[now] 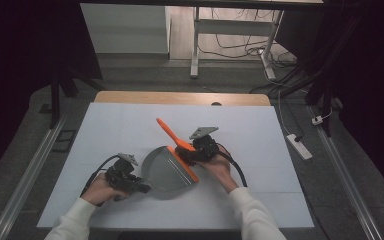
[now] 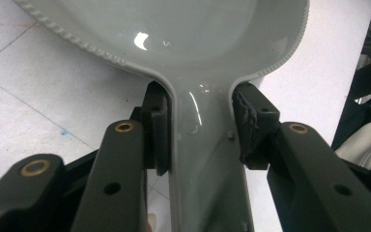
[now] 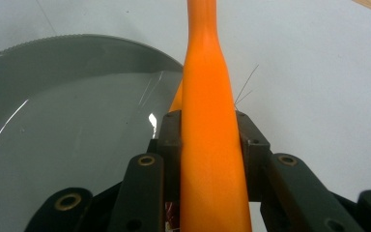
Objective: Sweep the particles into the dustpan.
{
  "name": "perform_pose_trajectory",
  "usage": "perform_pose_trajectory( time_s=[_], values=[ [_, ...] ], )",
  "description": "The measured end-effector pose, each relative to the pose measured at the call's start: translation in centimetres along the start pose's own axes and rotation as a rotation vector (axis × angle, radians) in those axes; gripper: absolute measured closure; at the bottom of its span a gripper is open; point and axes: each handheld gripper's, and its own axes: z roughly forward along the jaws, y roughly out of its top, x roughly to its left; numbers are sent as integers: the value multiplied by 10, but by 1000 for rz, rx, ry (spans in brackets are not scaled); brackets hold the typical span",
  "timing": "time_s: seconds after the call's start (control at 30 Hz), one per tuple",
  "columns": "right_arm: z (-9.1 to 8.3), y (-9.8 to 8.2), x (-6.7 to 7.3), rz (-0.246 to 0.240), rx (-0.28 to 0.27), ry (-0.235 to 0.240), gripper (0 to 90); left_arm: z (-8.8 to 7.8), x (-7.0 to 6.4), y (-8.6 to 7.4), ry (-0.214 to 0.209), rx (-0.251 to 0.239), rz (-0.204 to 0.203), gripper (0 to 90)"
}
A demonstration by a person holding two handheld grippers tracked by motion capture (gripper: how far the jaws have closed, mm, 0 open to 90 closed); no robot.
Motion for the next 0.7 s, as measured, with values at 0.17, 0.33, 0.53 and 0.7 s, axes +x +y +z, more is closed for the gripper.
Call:
perform_pose_trajectory(
  time_s=[0.17, 0.33, 0.53, 0.7],
  values=[
    [2, 2, 6, -18, -2, 19, 699, 0, 0, 0, 2, 1, -1, 613],
    [1, 5, 11, -25, -13, 39, 699, 0, 0, 0, 3, 1, 1, 613],
    [1, 9, 20, -58, -10, 61, 700, 0, 0, 0, 3, 1, 0, 613],
    [1, 13, 26, -82, -11, 80, 701, 1, 0, 0, 1, 4, -1, 613]
  ],
)
